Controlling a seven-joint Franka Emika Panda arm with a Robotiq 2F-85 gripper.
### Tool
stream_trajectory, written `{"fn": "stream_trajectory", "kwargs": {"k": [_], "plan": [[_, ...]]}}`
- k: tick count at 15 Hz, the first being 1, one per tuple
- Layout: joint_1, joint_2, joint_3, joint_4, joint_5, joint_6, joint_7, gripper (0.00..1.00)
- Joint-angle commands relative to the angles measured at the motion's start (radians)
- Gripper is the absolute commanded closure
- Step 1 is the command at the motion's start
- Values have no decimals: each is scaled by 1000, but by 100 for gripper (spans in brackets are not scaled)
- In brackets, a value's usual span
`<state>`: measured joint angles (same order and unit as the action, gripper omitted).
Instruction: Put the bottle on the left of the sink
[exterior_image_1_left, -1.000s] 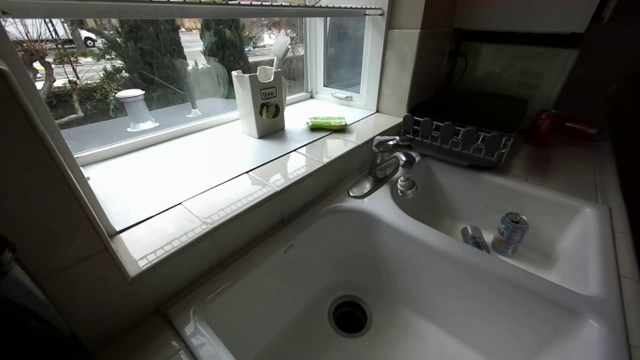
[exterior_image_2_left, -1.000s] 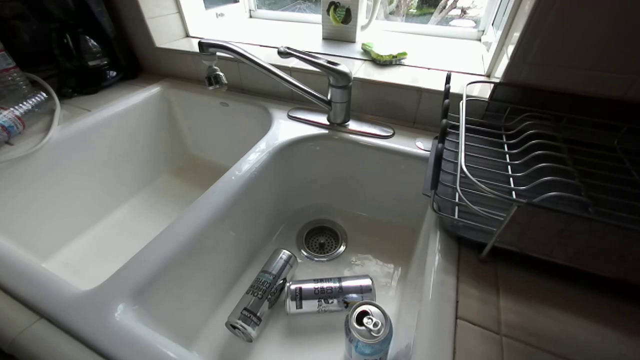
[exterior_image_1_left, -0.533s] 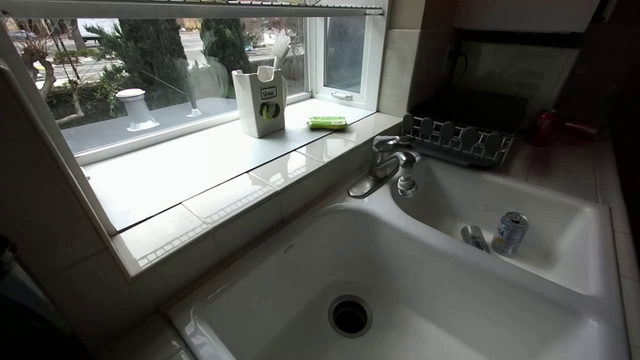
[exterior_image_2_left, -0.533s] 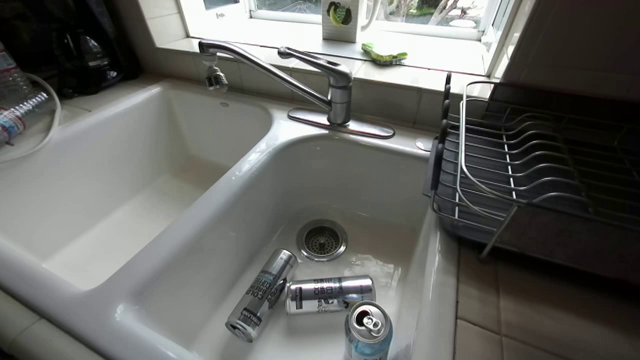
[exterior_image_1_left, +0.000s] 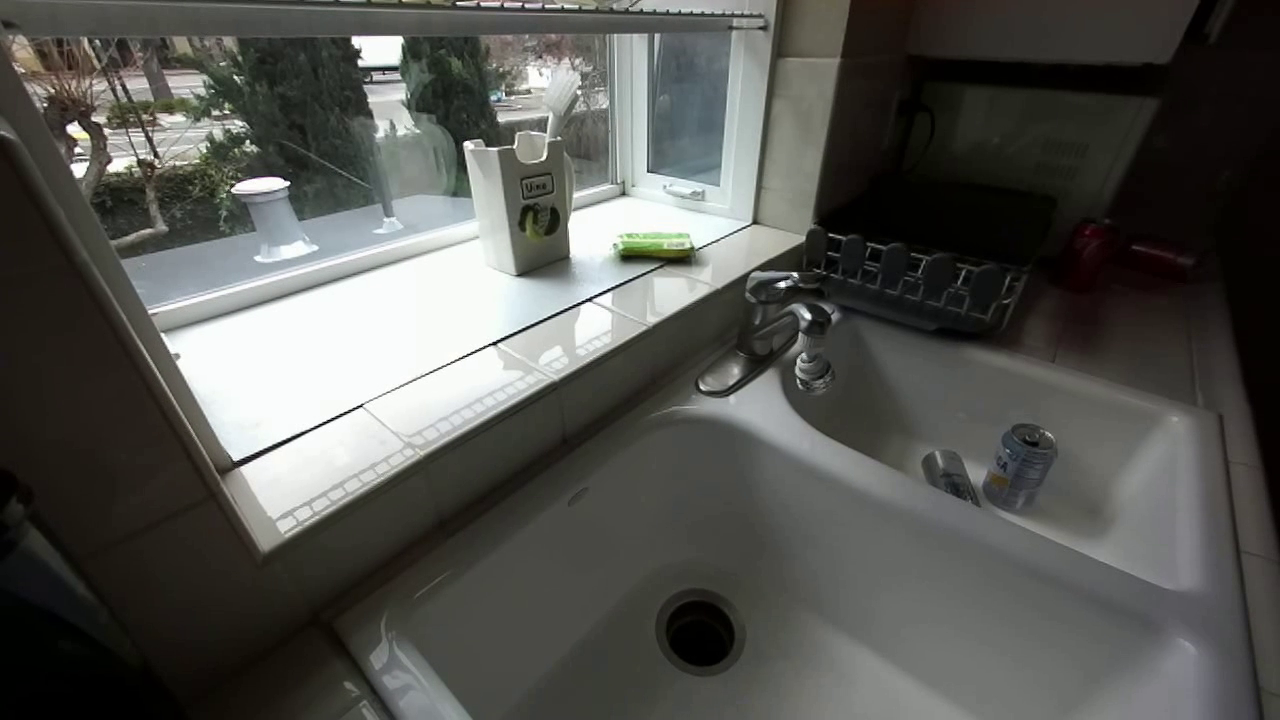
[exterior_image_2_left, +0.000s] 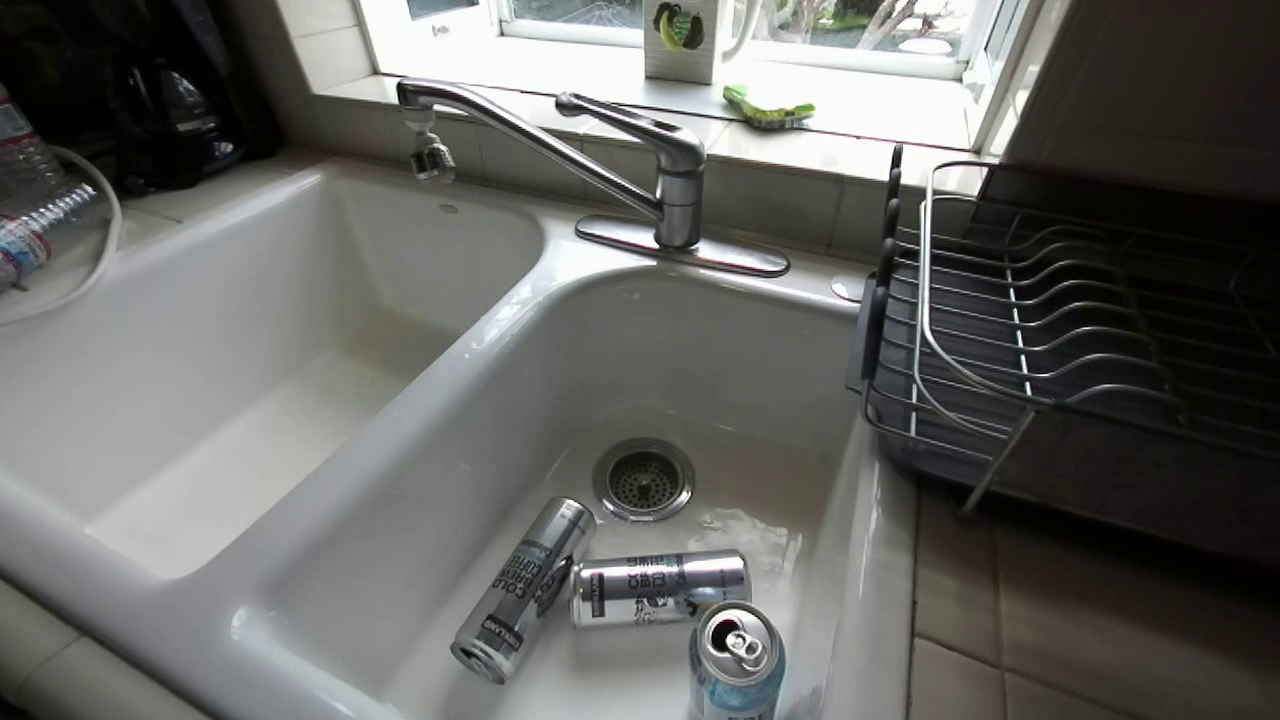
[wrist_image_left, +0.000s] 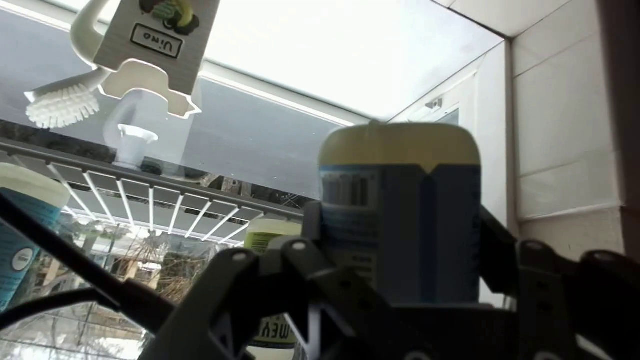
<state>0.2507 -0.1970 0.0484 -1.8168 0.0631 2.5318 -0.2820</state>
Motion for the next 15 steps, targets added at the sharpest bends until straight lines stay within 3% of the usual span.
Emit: {"fn": "stream_trajectory", "kwargs": {"k": [1,5,9,10,15], "plan": [[70,-93,-23,-177,238,65,-268,55],[155,-103,-62,-255,498,24,-540,55],[159,-88,-68,-293,672,-49,-746,55],[113,-66,-20,-265,602,-21,-654,30],[109,-66,-22,-281,650,-34,-720,30]]}}
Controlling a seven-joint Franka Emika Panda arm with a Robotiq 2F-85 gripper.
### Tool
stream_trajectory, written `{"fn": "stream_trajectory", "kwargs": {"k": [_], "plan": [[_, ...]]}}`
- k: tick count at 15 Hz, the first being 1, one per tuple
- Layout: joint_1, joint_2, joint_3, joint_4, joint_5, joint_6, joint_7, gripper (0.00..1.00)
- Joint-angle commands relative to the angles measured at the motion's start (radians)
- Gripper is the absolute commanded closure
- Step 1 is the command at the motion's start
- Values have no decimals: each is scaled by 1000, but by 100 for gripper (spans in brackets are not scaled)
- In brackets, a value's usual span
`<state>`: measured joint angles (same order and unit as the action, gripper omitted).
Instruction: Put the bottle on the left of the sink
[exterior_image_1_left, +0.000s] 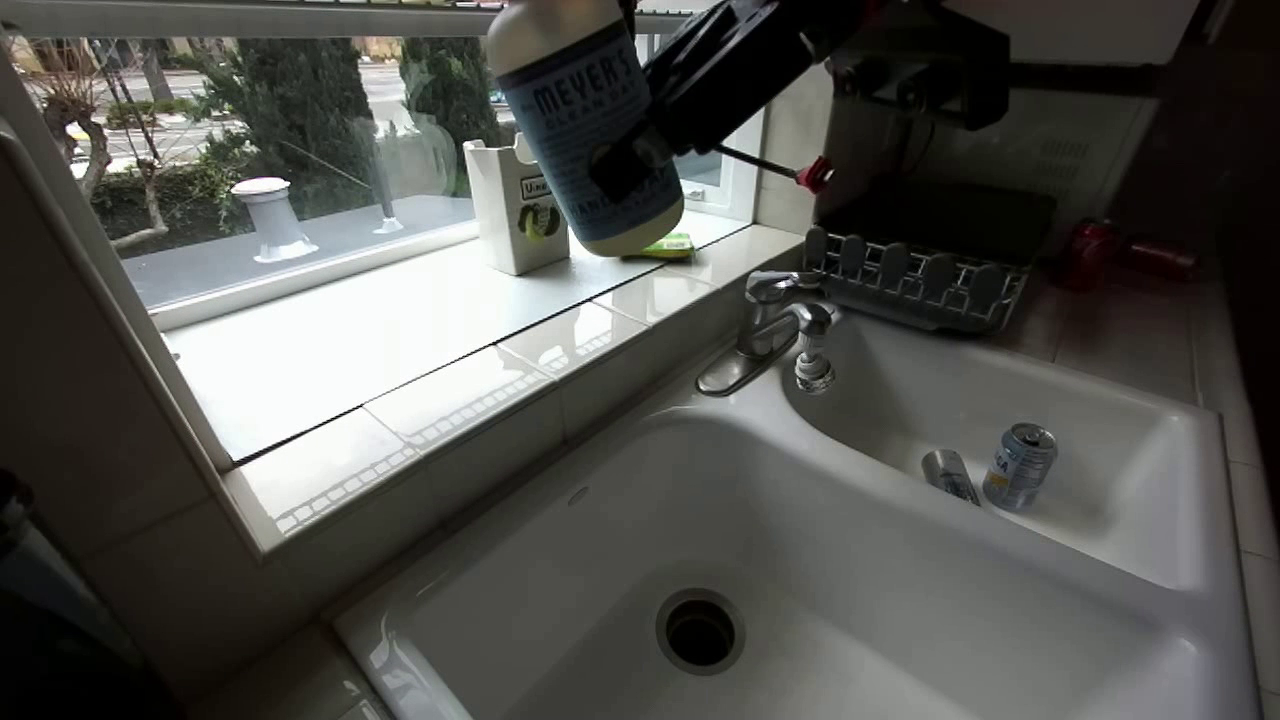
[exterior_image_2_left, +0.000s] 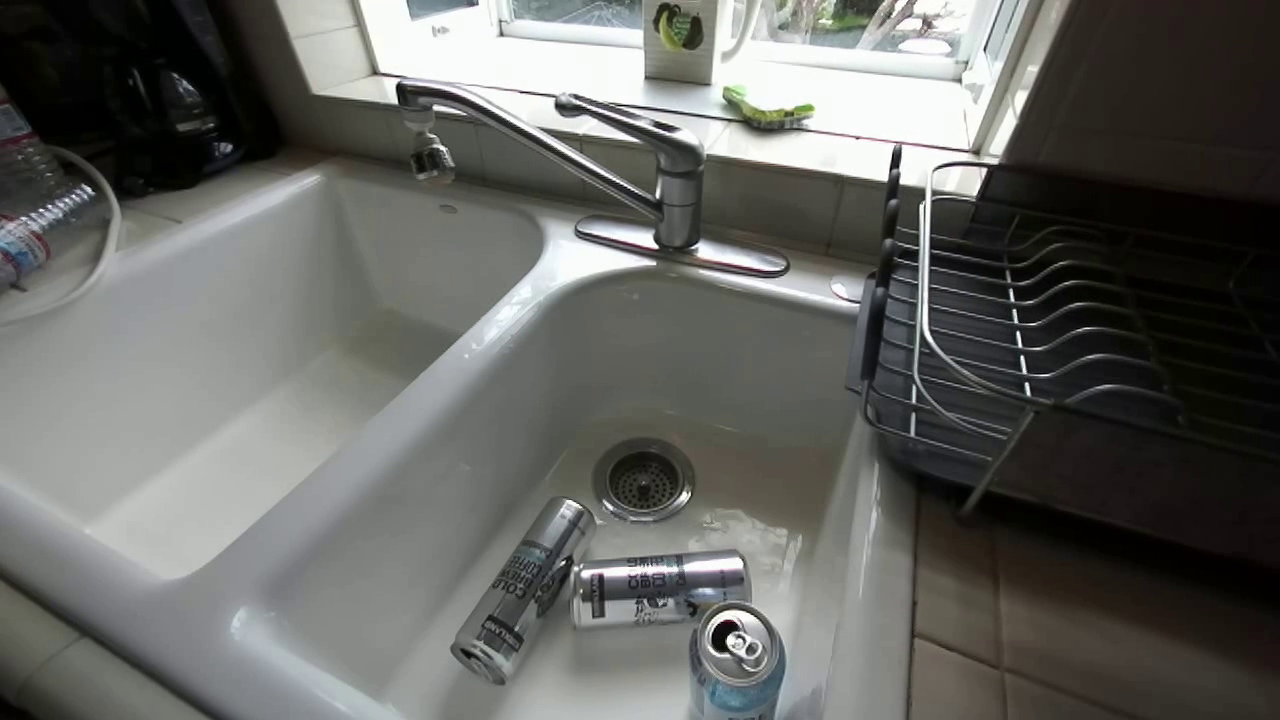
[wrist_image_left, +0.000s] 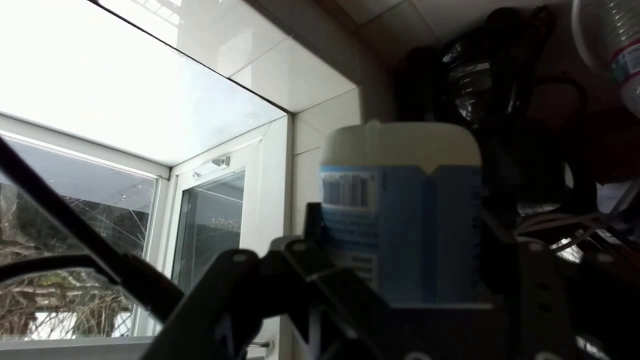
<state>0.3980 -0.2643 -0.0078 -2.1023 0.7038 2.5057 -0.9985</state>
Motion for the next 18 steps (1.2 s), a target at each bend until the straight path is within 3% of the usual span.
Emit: {"fn": "stream_trajectory", "kwargs": {"k": [1,2,3,6,10,18], "plan": [[-38,1,34,4,10,-7,-4,30],[-38,1,34,4,10,-7,-4,30],[-19,26,11,20,66,-42,-63,55],[-2,103,4,42,252,-104,-244,55],[-49,179,66,16,447,-167,-468,55],[-96,307,194,-7,601,-147,-752,55]]}}
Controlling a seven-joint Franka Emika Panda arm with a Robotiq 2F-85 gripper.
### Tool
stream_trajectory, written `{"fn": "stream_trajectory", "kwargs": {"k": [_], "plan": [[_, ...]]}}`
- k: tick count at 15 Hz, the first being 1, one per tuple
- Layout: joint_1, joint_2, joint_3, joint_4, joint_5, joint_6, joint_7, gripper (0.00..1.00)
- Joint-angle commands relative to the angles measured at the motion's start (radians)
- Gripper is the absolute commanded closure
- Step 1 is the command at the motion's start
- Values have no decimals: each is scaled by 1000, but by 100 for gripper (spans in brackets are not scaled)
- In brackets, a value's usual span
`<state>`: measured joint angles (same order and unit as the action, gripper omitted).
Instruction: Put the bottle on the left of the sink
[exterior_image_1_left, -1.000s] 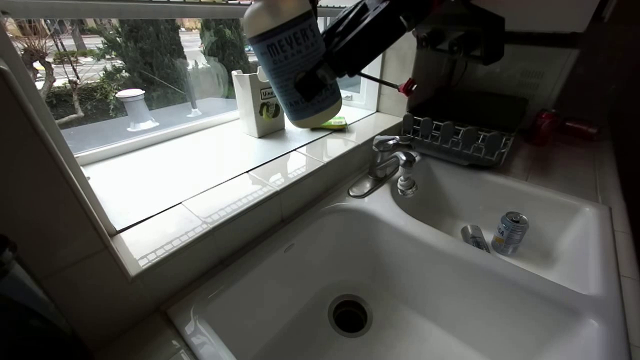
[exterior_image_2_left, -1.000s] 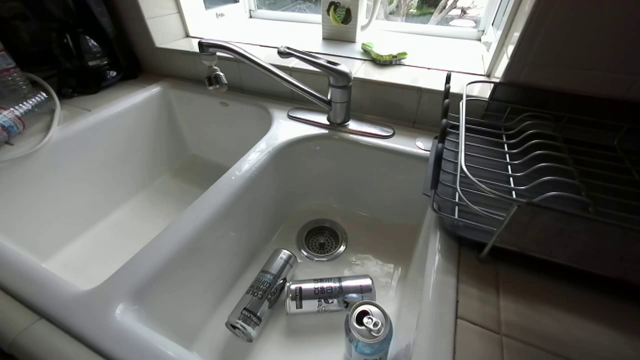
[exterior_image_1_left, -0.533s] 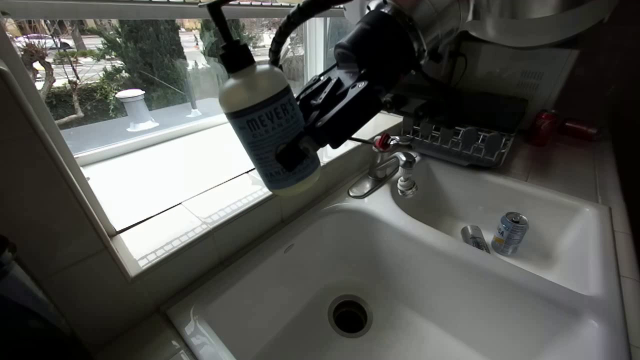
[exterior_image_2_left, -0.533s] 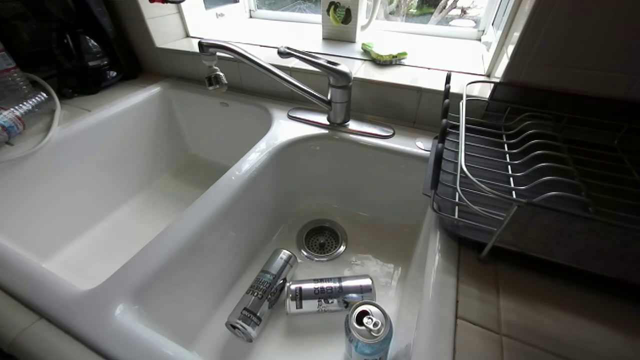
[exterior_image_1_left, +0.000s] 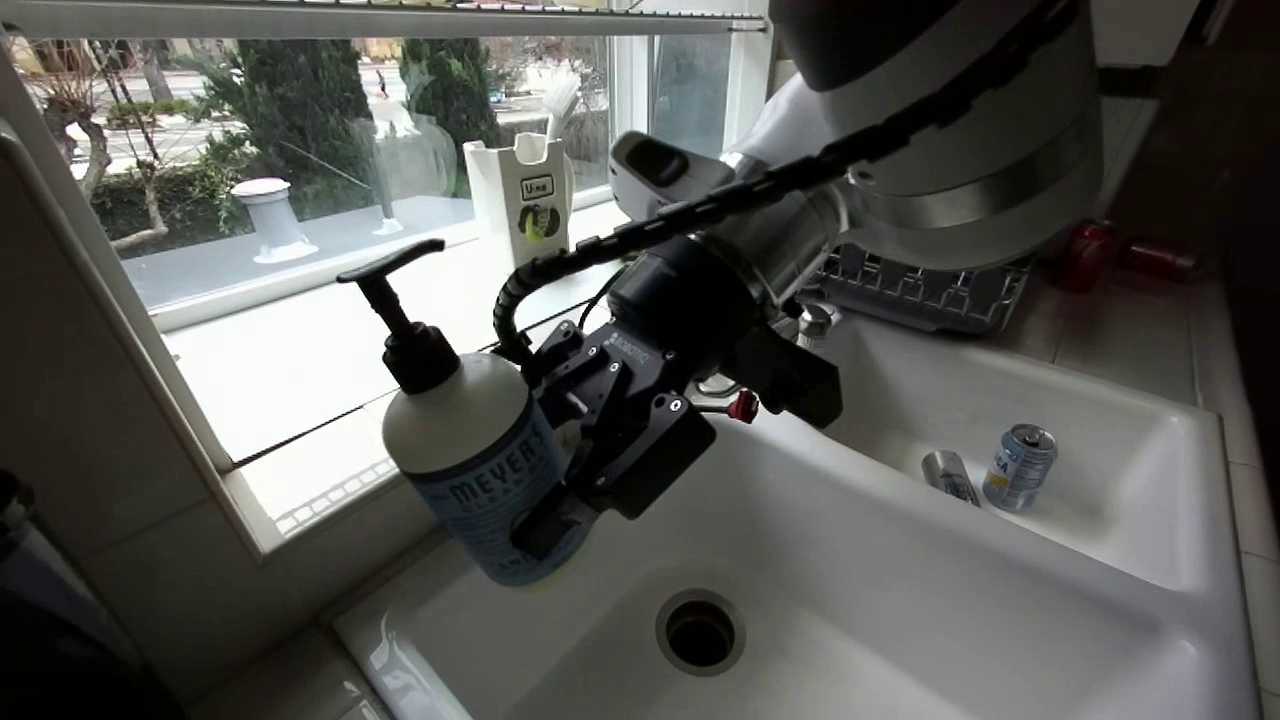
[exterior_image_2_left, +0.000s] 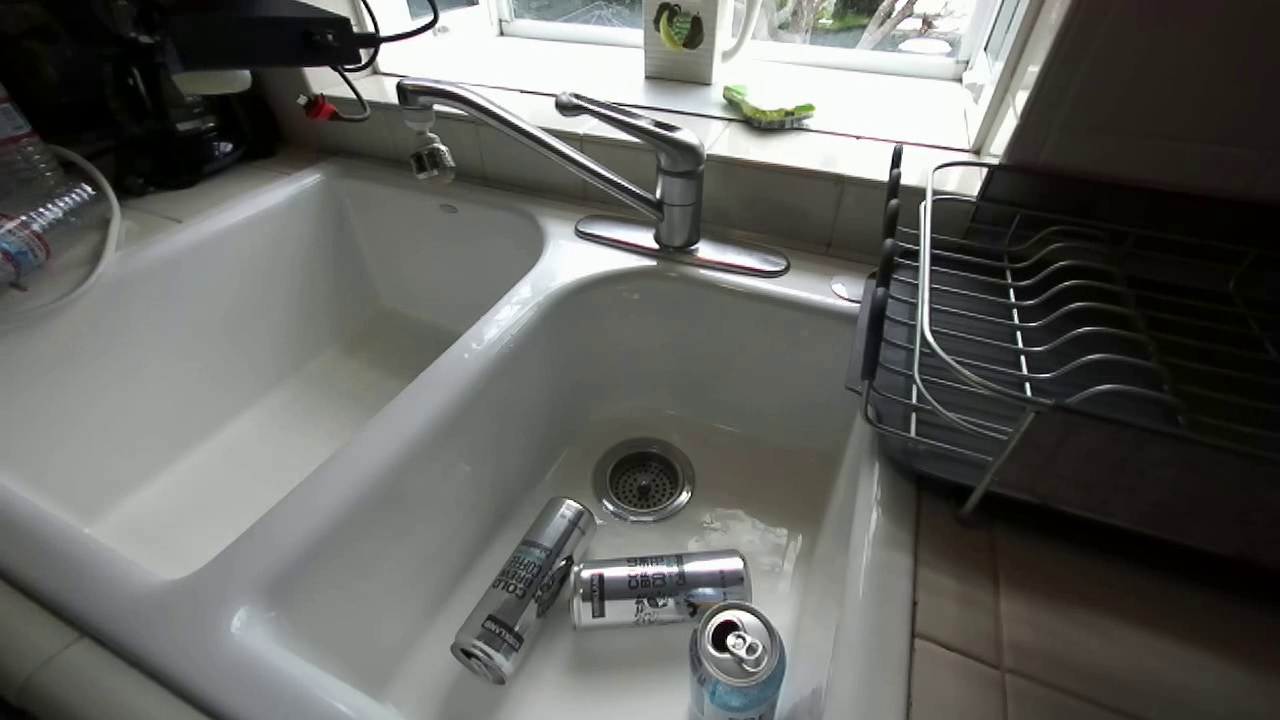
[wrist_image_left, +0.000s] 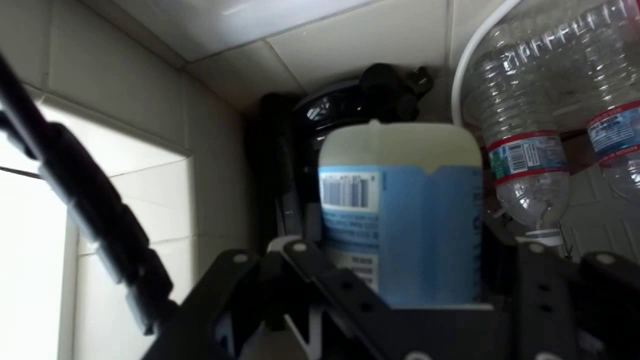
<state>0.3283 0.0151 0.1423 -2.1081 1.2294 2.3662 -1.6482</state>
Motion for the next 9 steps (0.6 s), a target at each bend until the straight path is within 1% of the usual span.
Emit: {"fn": "stream_trajectory", "kwargs": {"k": [1,6,9], "plan": [[-29,43,54,0,91,-13,-127,55],[-42,127,81,21,185,-38,-264,55],[-45,179,85,42,200,-51,-301,55]]}}
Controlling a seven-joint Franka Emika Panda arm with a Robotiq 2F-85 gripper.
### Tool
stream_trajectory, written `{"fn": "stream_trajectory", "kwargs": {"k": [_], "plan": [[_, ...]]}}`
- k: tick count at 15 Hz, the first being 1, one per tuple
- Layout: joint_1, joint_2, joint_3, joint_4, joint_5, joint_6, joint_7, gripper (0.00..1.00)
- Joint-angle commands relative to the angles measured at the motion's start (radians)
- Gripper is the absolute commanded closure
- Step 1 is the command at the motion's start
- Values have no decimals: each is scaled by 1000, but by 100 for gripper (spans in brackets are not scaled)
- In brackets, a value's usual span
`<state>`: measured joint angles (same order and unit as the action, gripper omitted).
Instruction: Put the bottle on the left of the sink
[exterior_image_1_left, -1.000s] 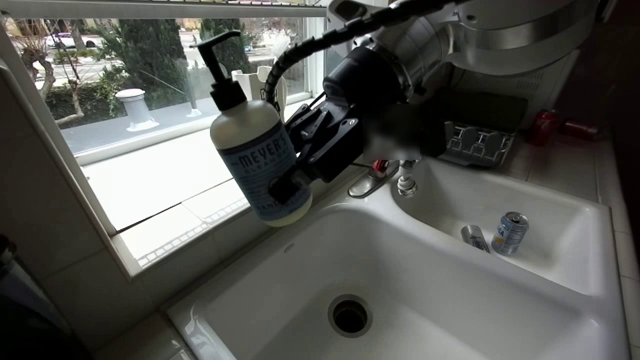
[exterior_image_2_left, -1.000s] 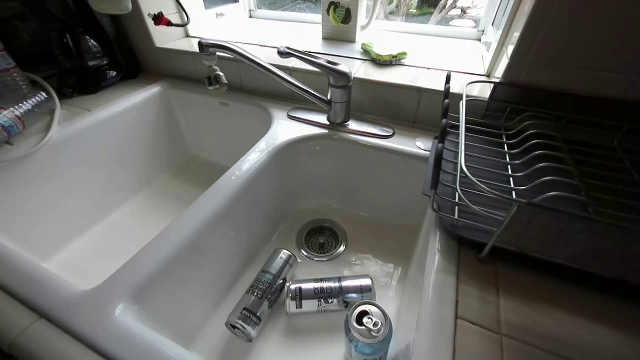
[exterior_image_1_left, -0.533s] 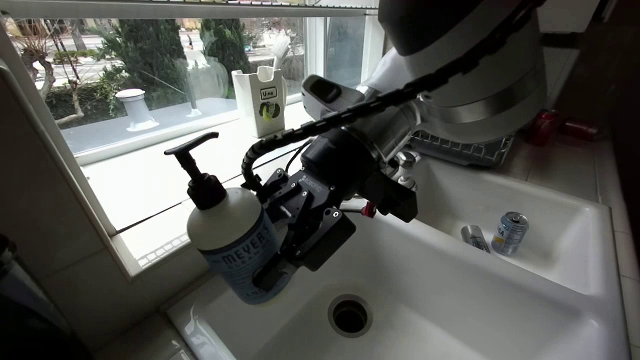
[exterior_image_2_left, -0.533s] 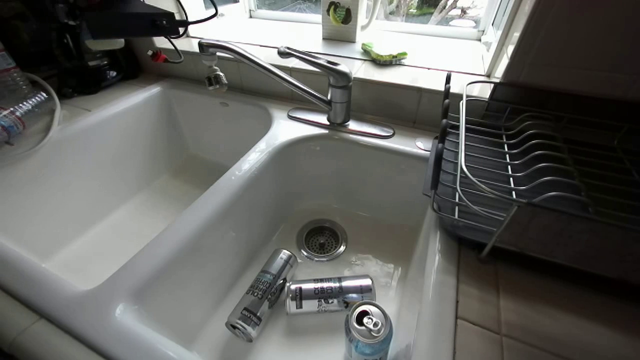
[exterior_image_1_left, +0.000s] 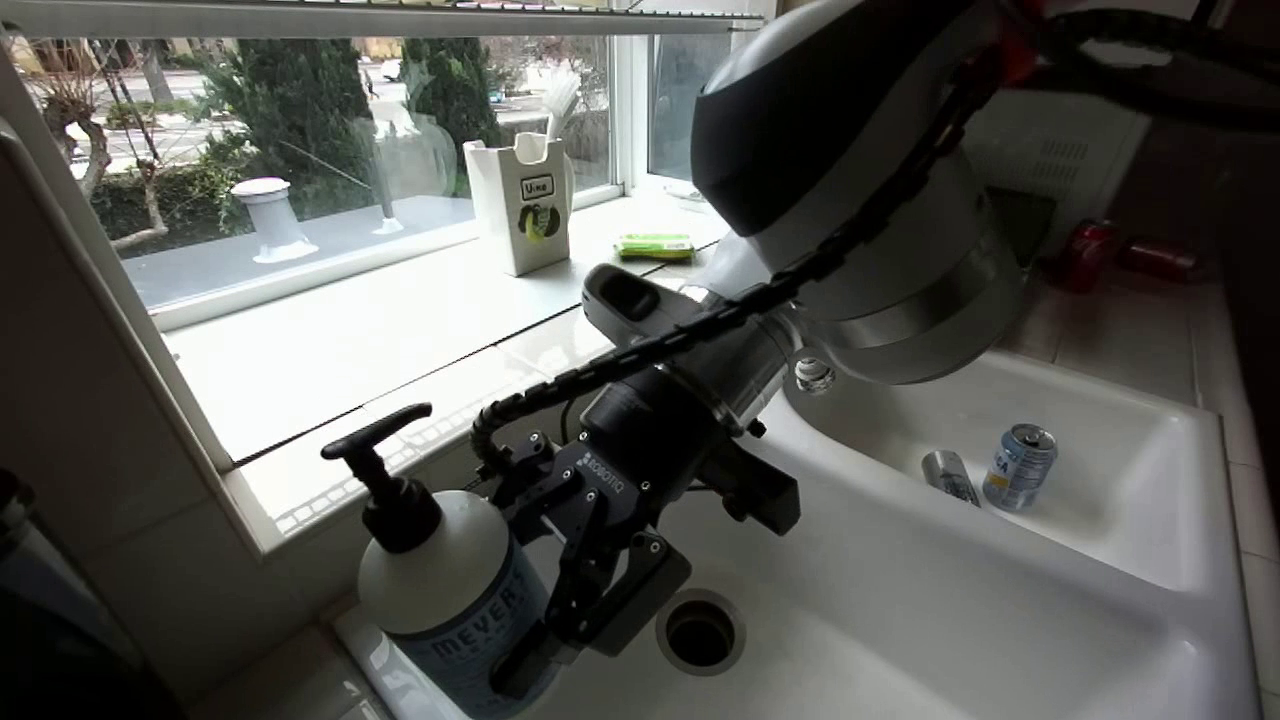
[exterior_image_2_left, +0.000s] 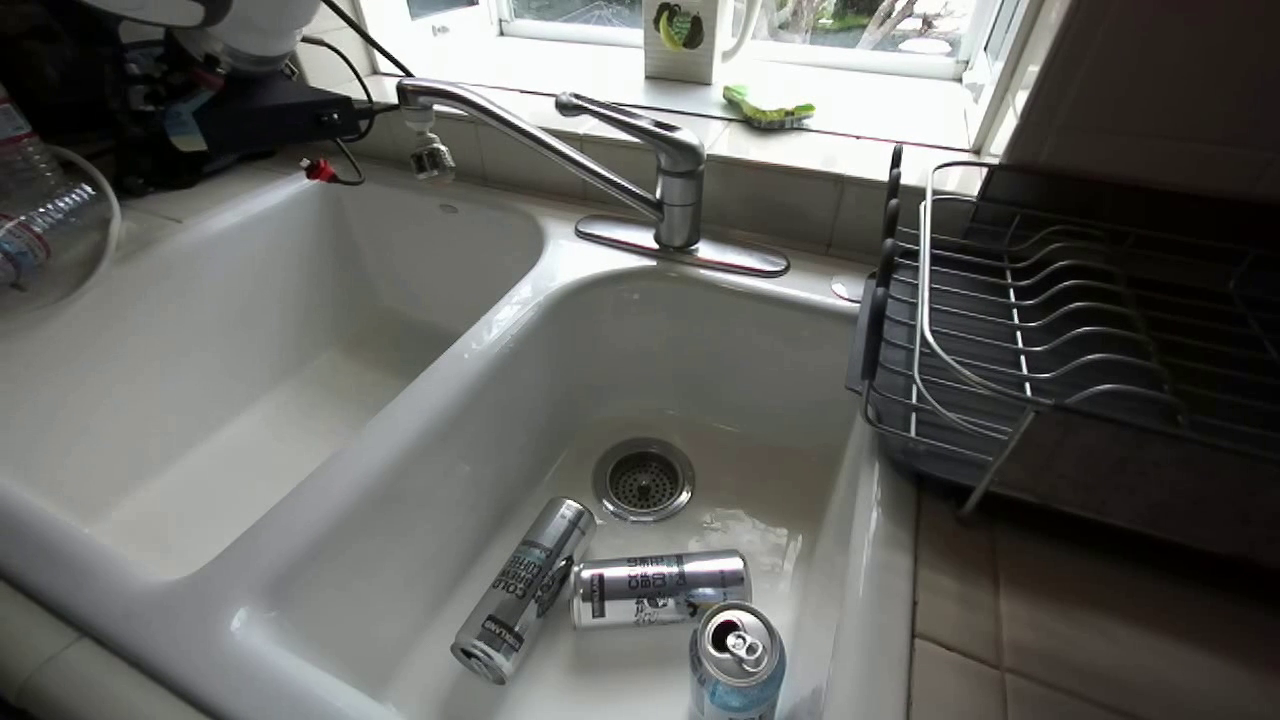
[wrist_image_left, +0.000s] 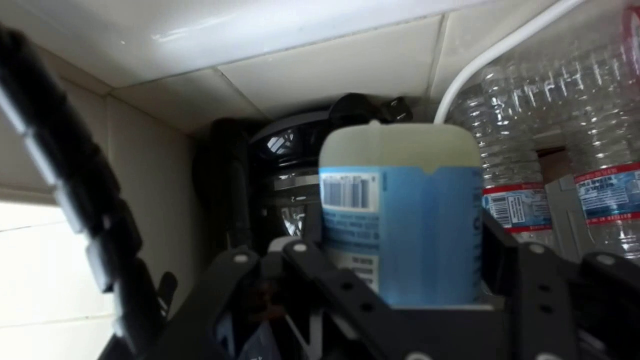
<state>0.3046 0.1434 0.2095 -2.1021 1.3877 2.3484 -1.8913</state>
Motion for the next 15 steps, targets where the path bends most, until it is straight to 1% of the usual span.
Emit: {"fn": "stream_trajectory", "kwargs": {"k": [1,8,15], "plan": [[-21,71,20,48,40,-35,-69,55],[-16,208,31,148,23,-77,-82,55],[-6,305,39,229,17,-76,-92,55]]}}
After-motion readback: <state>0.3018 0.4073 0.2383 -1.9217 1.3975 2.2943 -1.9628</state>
